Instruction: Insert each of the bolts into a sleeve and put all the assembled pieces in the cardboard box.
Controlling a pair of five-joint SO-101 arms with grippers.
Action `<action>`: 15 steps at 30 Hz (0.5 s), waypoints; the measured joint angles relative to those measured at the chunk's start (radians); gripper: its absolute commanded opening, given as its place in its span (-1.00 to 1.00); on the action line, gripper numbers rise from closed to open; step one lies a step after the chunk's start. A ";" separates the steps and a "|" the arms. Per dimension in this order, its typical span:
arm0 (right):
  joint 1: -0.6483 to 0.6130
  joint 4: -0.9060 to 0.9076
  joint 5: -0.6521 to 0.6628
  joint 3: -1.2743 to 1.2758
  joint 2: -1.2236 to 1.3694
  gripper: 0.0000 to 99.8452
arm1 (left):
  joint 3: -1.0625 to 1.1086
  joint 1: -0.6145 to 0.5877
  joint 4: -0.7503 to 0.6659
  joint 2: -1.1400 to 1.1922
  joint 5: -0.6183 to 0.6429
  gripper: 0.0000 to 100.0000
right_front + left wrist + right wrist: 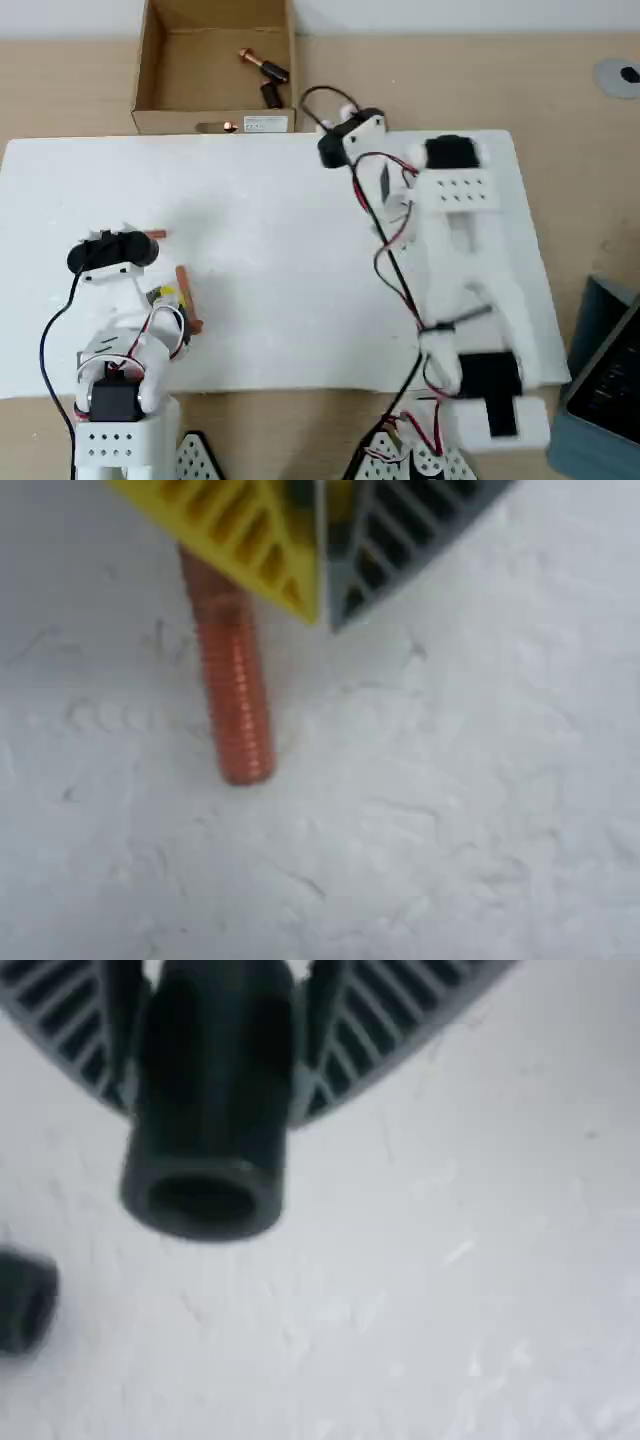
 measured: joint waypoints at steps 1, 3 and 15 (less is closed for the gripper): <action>-0.003 0.023 -0.025 0.000 -0.034 -0.98 | 0.000 0.000 0.000 0.000 0.000 -1.00; -0.005 0.069 -0.086 0.000 -0.100 -0.98 | 0.000 0.000 0.000 0.000 0.000 -0.99; 0.000 0.204 -0.468 0.063 -0.523 -0.98 | 0.000 0.000 0.000 0.000 0.000 -0.99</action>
